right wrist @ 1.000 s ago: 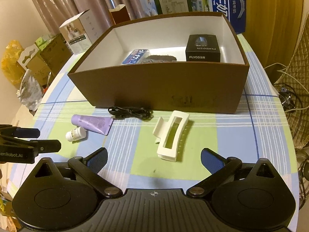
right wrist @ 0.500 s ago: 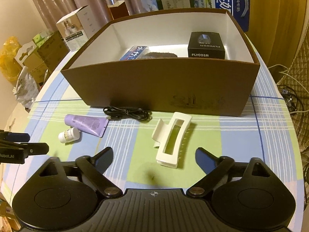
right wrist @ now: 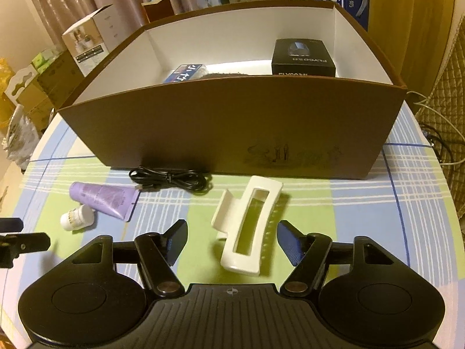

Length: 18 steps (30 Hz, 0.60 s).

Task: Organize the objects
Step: 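Grasp the white hair clip with the right tool while the left tool grasps the white pill bottle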

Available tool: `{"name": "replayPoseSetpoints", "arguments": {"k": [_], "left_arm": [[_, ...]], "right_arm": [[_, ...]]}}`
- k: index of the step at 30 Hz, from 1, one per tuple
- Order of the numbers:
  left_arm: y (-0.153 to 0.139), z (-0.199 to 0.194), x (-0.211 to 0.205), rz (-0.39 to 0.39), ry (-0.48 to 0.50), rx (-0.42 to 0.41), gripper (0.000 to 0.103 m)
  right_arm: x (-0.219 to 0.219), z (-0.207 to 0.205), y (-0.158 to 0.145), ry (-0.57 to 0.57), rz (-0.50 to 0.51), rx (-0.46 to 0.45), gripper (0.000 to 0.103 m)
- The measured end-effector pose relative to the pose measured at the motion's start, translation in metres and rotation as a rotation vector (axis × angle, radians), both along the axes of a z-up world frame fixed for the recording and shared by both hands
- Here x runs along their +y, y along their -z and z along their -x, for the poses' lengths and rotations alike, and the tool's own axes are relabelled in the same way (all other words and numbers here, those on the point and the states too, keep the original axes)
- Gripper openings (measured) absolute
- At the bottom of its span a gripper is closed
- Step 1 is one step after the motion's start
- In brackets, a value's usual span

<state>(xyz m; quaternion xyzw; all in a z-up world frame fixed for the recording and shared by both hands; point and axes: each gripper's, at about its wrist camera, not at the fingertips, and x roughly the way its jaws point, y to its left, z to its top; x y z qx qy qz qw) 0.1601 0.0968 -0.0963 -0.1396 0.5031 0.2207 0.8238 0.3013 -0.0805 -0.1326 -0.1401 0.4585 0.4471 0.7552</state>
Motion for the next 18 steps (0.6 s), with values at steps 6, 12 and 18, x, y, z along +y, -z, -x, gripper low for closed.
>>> {"name": "replayPoseSetpoints", "arguments": {"k": [6, 12, 18], "left_arm": [[0.009, -0.004, 0.006, 0.010, -0.024, 0.014, 0.083], [0.022, -0.010, 0.015, 0.069, -0.065, 0.025, 0.083], [0.032, -0.021, 0.019, 0.083, -0.103, 0.004, 0.082]], "right_arm": [[0.011, -0.005, 0.007, 0.004, -0.001, -0.005, 0.063], [0.013, -0.007, 0.012, -0.011, 0.000, 0.002, 0.042], [0.002, -0.012, 0.015, 0.004, 0.017, 0.012, 0.040]]}}
